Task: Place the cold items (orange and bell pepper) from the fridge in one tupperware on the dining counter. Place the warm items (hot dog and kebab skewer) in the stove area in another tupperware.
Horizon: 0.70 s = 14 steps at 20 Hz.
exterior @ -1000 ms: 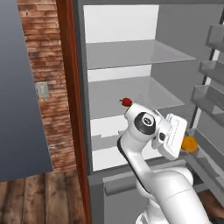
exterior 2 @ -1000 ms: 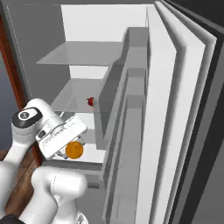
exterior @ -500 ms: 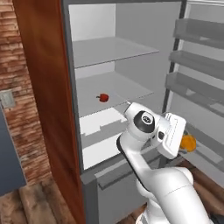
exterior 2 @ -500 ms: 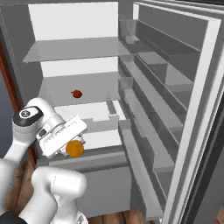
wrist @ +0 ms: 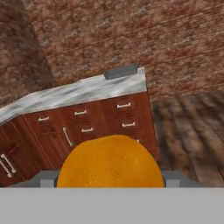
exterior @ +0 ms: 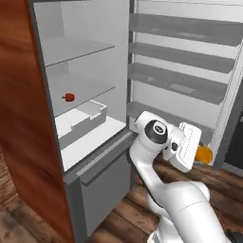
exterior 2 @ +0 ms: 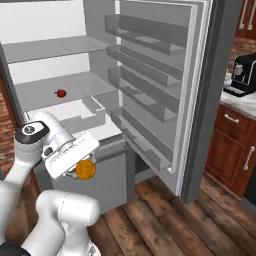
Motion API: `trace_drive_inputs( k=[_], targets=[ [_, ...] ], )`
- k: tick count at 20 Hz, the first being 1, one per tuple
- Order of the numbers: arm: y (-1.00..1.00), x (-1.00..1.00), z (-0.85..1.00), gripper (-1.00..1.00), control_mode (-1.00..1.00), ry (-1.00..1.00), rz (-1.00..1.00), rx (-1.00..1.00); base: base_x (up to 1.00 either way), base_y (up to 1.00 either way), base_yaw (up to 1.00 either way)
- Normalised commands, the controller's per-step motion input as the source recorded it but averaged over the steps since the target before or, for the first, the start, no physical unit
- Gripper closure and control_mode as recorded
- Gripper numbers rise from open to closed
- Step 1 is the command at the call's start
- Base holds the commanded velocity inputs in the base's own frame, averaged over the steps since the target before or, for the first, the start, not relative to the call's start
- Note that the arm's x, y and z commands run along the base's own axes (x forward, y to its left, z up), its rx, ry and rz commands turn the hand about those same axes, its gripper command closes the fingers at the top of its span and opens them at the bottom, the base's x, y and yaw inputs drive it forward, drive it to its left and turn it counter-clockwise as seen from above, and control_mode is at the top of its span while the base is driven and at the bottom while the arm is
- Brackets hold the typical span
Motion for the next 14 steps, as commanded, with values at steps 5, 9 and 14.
trace_drive_inputs(
  k=[5, 9, 14],
  targets=[
    [0.0, 0.0, 0.0, 1.0, 1.0, 0.0, 0.0, 0.0, -1.0, 0.0, -0.47],
    [0.0, 0.0, 0.0, 1.0, 1.0, 0.0, 0.0, 0.0, -1.0, 0.0, -0.45],
    [0.0, 0.0, 0.0, 1.0, 1.0, 0.0, 0.0, 0.0, -0.94, 0.0, -0.46]
  ],
)
